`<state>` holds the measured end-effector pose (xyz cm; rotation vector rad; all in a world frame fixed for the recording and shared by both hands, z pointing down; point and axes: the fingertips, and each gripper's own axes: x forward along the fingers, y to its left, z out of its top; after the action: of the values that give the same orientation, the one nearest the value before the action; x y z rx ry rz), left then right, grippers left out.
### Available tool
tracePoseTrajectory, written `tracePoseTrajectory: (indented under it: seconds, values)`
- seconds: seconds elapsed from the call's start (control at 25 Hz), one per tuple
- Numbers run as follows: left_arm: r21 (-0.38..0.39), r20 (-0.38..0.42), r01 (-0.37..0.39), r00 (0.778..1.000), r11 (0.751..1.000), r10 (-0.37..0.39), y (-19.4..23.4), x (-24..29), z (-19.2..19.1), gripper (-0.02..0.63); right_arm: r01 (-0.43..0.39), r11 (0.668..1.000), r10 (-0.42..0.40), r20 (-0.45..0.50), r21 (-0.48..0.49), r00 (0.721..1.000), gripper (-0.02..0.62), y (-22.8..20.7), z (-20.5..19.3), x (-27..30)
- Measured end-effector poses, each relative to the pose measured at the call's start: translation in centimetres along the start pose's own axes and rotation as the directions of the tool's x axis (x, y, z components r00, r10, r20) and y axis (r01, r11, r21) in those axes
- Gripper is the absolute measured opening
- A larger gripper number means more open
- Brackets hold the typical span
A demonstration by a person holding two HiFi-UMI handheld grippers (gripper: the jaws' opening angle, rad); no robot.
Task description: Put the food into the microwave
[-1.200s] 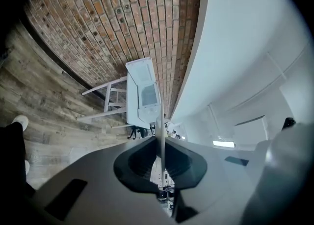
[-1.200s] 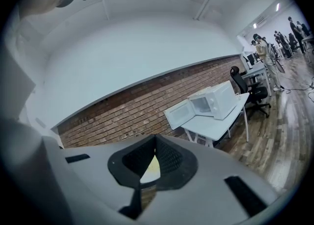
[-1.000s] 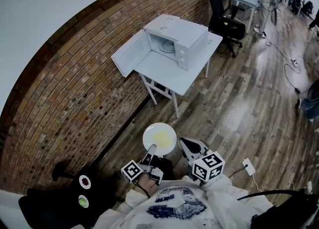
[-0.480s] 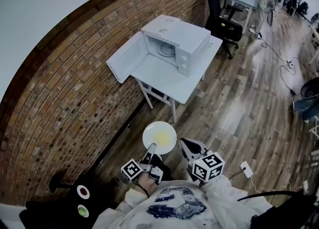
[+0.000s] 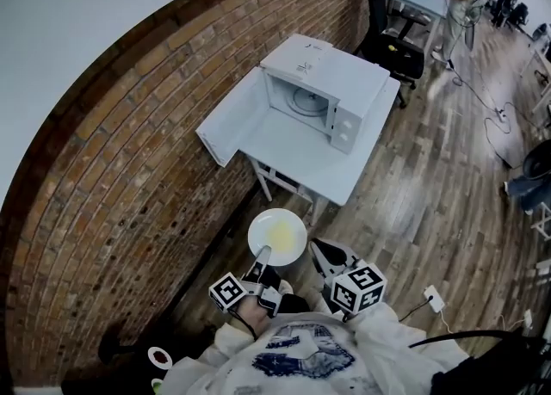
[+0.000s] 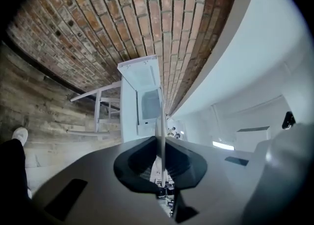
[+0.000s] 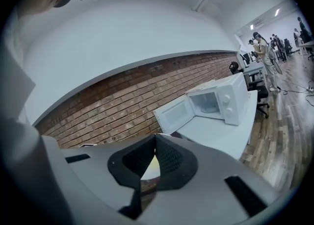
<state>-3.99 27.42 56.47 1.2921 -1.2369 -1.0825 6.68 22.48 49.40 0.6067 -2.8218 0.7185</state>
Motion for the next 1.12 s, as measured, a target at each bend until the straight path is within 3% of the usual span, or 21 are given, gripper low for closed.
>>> tracePoseTrajectory:
  seconds: [0.12, 0.28, 0.48, 0.68, 0.84, 1.0, 1.12]
  values:
    - [0.044, -0.039, -0.037, 0.999, 0.998, 0.039, 1.2, 1.2, 3.7, 0.023, 0.024, 1.0, -0.024, 0.009, 0.003, 1.0, 0.014, 0.3, 0.9, 3.7]
    - [-0.001, -0.086, 0.016, 0.996, 1.0, -0.016, 0.6, 3.1, 6.7, 0.023, 0.067, 0.998, -0.067, 0.025, 0.015, 0.997, 0.014, 0.8, 1.9, 7.0]
    - [0.037, -0.129, -0.024, 0.991, 0.999, 0.028, 1.7, 3.4, 9.3, 0.023, 0.104, 0.995, -0.104, 0.049, 0.009, 0.993, 0.014, 1.5, 3.2, 8.9]
    - [0.028, -0.133, 0.007, 0.991, 1.0, -0.003, 1.3, 4.2, 10.7, 0.023, 0.126, 0.992, -0.125, 0.077, -0.002, 0.989, 0.014, 1.7, 4.5, 9.8]
    - [-0.039, -0.128, 0.078, 0.988, 0.996, -0.082, 0.1, 5.1, 10.7, 0.023, 0.124, 0.992, -0.123, 0.063, -0.01, 0.99, 0.014, 1.8, 4.2, 10.3]
    - [0.019, -0.136, -0.001, 0.991, 1.0, 0.004, 2.4, 5.8, 11.5, 0.023, 0.13, 0.992, -0.129, 0.055, -0.01, 0.99, 0.014, 0.6, 4.2, 11.3]
    - [0.021, -0.144, -0.018, 0.989, 1.0, 0.021, 3.0, 7.1, 12.0, 0.023, 0.13, 0.991, -0.13, 0.049, -0.003, 0.99, 0.014, -0.3, 4.5, 12.3]
